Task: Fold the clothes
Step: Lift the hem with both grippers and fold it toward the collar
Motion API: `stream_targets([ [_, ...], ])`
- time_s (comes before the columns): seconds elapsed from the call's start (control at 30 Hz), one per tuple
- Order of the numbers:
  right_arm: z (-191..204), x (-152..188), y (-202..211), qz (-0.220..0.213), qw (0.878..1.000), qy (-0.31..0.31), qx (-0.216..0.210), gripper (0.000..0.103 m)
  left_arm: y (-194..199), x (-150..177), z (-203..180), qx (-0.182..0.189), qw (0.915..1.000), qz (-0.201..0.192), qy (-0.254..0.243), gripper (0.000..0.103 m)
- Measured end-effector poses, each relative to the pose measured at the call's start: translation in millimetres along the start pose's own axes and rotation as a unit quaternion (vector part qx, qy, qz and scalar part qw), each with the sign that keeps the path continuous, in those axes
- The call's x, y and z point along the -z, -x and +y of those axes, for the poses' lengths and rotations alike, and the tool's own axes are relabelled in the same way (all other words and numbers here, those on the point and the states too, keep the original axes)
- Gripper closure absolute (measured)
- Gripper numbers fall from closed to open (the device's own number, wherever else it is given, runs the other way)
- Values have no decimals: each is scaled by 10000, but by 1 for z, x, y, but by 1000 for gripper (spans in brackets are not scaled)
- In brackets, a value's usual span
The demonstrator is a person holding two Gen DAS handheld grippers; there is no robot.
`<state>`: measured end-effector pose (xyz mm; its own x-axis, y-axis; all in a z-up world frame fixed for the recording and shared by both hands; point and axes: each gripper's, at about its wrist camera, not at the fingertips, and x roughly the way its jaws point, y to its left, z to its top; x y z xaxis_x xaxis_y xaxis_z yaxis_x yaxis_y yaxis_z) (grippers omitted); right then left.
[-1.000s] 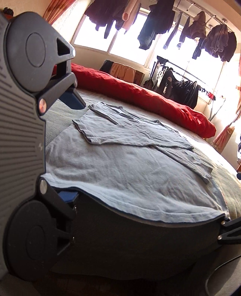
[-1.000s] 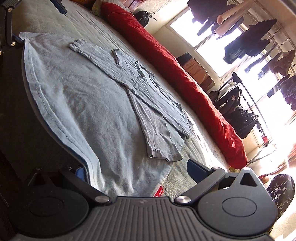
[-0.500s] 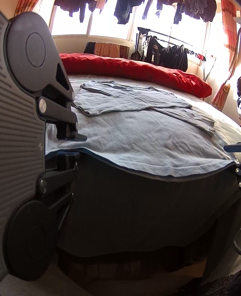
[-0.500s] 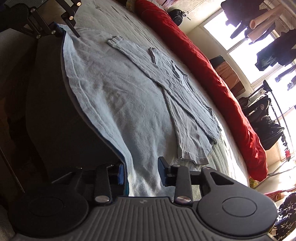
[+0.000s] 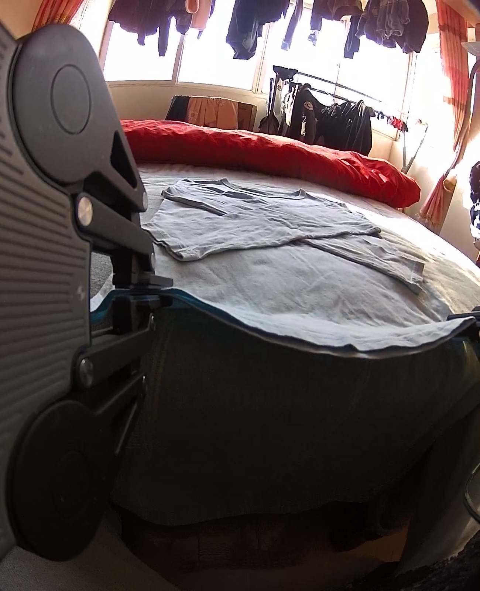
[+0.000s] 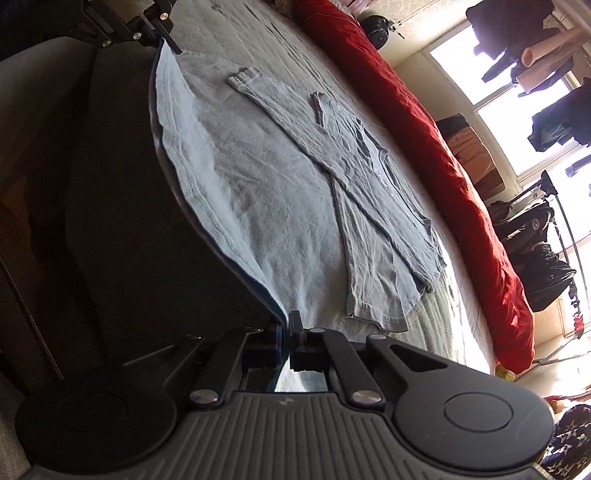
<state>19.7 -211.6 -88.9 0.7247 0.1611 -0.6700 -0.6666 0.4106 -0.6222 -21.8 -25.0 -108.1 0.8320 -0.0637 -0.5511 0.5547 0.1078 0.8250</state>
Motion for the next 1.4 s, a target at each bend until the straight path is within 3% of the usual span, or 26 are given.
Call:
stream_targets([
  [0.23, -12, -9, 1, 25, 9994, 340, 10, 100, 0, -1, 10, -46, 9995, -60, -294, 102],
  [0.47, -27, -18, -1, 6, 9989, 425, 191, 100, -3, -3, 36, -389, 9988, -134, -267, 102],
  [1.07, -84, -44, -23, -124, 9961, 158, 864, 100, -35, -3, 85, -869, 9959, -207, 104, 102],
  [1.4, -112, -50, -57, -127, 9944, -53, 1048, 100, -71, -2, 112, -875, 9952, -217, 371, 102],
])
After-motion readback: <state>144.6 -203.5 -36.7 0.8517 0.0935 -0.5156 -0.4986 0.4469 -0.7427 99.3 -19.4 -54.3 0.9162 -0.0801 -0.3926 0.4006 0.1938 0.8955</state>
